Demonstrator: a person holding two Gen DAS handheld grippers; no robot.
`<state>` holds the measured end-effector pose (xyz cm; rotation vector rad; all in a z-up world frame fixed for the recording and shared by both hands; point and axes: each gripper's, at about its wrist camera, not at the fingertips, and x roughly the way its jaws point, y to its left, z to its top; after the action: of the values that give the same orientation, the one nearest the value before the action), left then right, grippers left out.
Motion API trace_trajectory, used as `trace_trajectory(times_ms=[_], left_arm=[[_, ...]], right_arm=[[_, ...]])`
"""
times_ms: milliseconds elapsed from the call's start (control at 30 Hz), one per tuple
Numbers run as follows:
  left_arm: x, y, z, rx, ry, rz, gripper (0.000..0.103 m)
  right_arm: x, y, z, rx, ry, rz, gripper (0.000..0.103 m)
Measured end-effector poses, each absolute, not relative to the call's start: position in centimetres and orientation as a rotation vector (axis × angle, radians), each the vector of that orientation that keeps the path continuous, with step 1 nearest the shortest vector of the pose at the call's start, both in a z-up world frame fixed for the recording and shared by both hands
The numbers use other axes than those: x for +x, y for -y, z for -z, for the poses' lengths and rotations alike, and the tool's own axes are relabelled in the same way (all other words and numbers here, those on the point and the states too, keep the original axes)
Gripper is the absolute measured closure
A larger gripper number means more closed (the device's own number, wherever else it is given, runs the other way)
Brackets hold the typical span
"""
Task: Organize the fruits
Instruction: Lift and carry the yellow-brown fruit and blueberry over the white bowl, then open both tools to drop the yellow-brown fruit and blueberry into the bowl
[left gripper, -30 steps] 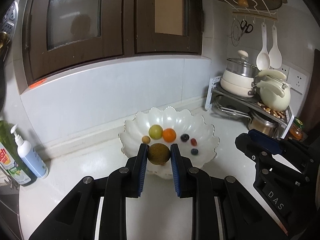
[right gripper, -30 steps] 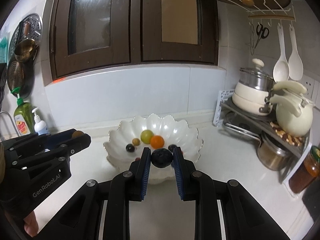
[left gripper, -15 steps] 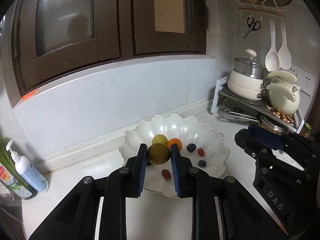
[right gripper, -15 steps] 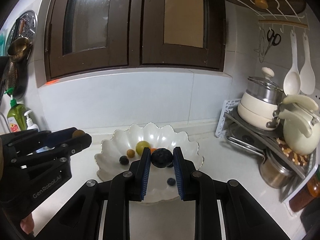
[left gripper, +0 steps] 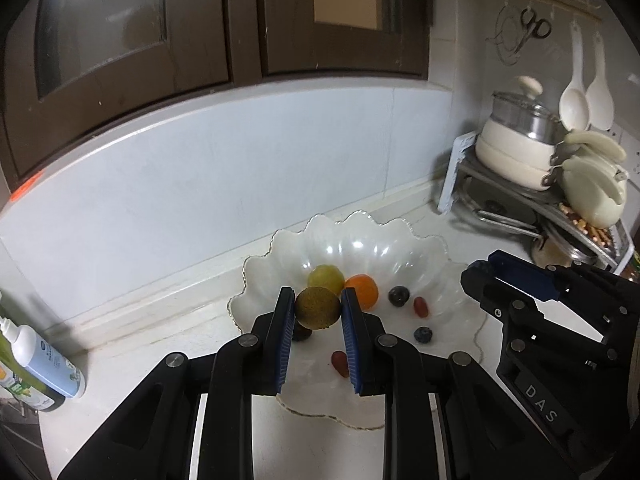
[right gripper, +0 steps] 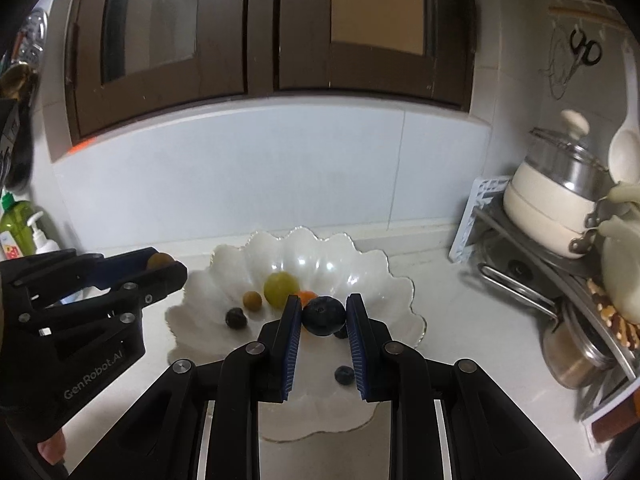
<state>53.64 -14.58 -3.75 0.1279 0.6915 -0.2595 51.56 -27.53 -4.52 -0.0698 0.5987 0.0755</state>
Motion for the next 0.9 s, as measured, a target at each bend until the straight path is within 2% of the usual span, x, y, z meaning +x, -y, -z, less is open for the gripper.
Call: trace_trajectory(times_ms=[467,900], left_arm=[[59.2,15.6,8.6,0.146,-0.844,0.250,0.079],[61.8,16.2,13.0,0.149,-1.009,0.266,0.079]], right_arm=[[58.2,28.8,9.4,-0.062,-0.794,-0.093,0.079],[60.3,28.7,12.3,-0.072,-0.930,-0.115,0.078]])
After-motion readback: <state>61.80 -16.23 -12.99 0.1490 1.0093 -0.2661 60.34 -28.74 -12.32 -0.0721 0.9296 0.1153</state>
